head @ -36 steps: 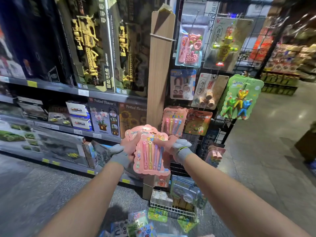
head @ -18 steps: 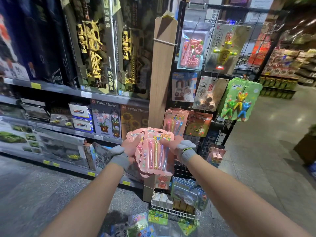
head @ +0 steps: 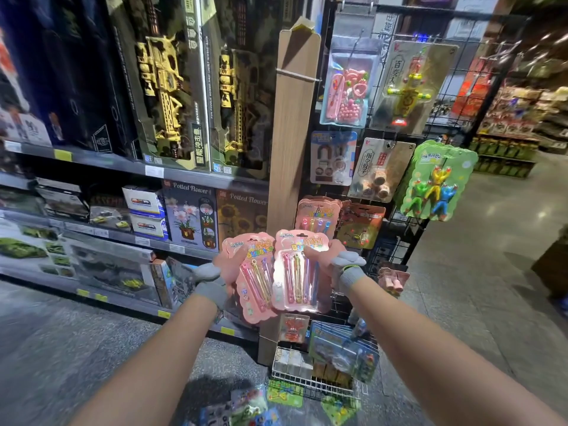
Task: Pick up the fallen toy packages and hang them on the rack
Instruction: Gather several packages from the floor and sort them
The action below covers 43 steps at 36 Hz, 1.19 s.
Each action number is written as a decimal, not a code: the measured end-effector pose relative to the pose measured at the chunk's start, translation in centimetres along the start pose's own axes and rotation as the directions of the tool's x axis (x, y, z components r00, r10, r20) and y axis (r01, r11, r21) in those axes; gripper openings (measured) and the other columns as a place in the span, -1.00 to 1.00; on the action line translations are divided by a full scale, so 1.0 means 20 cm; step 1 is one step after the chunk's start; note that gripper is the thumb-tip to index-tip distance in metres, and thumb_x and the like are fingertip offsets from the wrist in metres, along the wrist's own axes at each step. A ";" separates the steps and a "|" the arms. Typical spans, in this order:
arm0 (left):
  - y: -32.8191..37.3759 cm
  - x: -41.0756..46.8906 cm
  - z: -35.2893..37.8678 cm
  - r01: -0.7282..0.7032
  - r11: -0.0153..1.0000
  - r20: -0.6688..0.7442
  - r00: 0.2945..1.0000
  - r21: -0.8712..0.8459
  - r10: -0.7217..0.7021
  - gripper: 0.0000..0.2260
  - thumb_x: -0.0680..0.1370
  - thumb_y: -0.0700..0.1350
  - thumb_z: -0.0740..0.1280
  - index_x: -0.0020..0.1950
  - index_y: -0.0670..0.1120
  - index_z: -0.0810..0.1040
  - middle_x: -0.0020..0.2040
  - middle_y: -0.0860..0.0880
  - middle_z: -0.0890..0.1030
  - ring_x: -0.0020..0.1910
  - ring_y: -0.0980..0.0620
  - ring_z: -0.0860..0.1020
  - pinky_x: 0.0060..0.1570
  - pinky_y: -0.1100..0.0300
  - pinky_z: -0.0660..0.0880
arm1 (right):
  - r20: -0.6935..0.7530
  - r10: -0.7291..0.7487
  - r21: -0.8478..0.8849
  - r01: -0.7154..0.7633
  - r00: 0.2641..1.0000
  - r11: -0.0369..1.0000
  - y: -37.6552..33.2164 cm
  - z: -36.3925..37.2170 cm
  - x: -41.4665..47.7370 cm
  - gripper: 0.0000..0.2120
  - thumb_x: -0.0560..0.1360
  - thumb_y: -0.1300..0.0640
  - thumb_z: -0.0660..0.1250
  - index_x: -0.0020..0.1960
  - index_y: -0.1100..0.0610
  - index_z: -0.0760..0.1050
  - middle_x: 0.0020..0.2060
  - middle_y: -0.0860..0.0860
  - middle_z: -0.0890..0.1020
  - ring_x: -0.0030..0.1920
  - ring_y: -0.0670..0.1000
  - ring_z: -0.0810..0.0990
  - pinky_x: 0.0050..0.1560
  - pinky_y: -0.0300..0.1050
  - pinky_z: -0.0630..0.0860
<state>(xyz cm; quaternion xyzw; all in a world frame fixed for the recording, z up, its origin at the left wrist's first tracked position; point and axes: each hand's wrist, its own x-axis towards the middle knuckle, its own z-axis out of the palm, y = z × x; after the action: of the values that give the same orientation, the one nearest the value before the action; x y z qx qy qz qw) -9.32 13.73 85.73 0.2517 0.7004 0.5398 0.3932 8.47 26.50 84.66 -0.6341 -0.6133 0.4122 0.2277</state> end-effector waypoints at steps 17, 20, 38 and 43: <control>0.04 0.12 0.02 0.049 0.997 -0.016 0.999 -0.065 -0.050 -0.67 0.62 0.00 0.29 0.23 -0.23 0.50 0.21 -0.20 0.60 0.11 -0.20 0.60 0.16 -0.11 0.54 | -0.157 0.050 -0.100 -0.067 0.986 0.993 -0.11 -0.14 0.13 -0.34 0.49 -0.20 0.35 0.40 0.14 0.20 0.21 0.14 0.52 -0.05 0.12 0.51 -0.08 -0.01 0.56; 0.02 0.17 0.01 0.046 0.996 0.001 0.999 -0.074 -0.046 -0.77 0.63 -0.01 0.28 0.16 -0.15 0.50 0.06 -0.14 0.61 0.00 -0.13 0.60 -0.09 -0.02 0.59 | -0.177 0.056 -0.144 -0.082 0.983 0.986 -0.13 -0.15 0.15 -0.38 0.52 -0.20 0.31 0.38 0.15 0.20 0.20 0.15 0.53 -0.04 0.13 0.53 0.04 0.07 0.59; -0.01 0.32 0.02 -0.005 0.998 -0.008 1.000 -0.068 0.005 -0.89 0.59 0.00 0.35 -0.02 -0.02 0.50 0.16 -0.23 0.62 -0.03 -0.14 0.61 0.13 -0.16 0.56 | -0.164 0.056 -0.238 -0.095 0.985 0.967 -0.21 -0.10 0.28 -0.60 0.61 0.02 0.22 0.32 0.21 0.22 0.05 0.11 0.55 0.05 0.09 0.60 0.07 -0.01 0.57; -0.05 0.35 0.00 0.022 0.995 0.006 1.000 -0.094 -0.022 -0.74 0.60 -0.07 0.33 0.18 -0.23 0.51 0.12 -0.27 0.63 0.02 -0.22 0.62 0.12 -0.07 0.57 | -0.144 0.020 -0.263 -0.057 0.989 0.963 -0.20 -0.09 0.33 -0.58 0.60 0.08 0.23 0.37 0.24 0.22 0.21 0.15 0.51 0.18 0.16 0.54 0.17 0.00 0.51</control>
<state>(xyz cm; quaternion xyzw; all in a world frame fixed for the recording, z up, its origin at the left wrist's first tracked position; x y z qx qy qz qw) -13.27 18.88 82.78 0.2265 0.6760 0.5673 0.4123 6.99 33.75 87.18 -0.6983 -0.6330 0.2848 0.1750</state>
